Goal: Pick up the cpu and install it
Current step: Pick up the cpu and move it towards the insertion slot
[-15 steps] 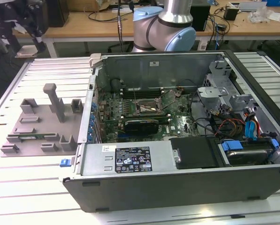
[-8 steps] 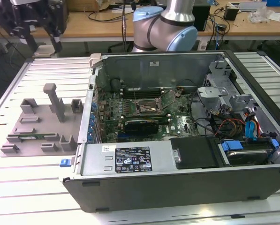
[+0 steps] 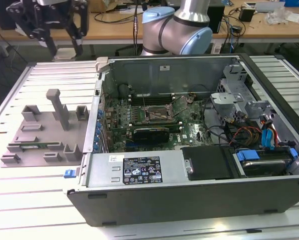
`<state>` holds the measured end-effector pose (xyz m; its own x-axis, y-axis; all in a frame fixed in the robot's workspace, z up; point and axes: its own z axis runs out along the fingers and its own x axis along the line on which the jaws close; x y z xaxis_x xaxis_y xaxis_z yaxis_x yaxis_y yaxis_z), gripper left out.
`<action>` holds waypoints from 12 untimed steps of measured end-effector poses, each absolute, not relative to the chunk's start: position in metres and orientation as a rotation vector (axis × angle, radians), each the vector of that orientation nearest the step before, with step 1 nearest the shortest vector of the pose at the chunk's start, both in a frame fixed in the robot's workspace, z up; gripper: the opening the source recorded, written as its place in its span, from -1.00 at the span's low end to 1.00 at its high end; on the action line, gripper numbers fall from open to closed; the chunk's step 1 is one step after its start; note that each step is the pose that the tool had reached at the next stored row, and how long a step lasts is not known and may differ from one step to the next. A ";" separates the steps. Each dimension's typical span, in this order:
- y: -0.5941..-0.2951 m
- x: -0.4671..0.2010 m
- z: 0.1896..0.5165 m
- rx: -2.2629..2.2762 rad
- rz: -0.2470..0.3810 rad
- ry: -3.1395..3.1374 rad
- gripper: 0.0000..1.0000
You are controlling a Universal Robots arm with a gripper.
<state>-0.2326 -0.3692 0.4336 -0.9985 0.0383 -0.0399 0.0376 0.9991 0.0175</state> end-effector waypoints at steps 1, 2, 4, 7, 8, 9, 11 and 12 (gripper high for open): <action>-0.369 -0.229 0.434 0.059 0.026 3.101 0.09; -0.370 -0.222 0.434 0.059 0.026 3.101 0.09; -0.371 -0.209 0.434 0.059 0.026 3.101 0.09; -0.371 -0.194 0.434 0.059 0.026 3.101 0.09; -0.372 -0.190 0.434 0.059 0.026 3.101 0.09; -0.372 -0.186 0.434 0.059 0.026 3.101 0.09; -0.372 -0.174 0.434 0.059 0.026 3.101 0.09; -0.373 -0.165 0.434 0.059 0.026 3.101 0.09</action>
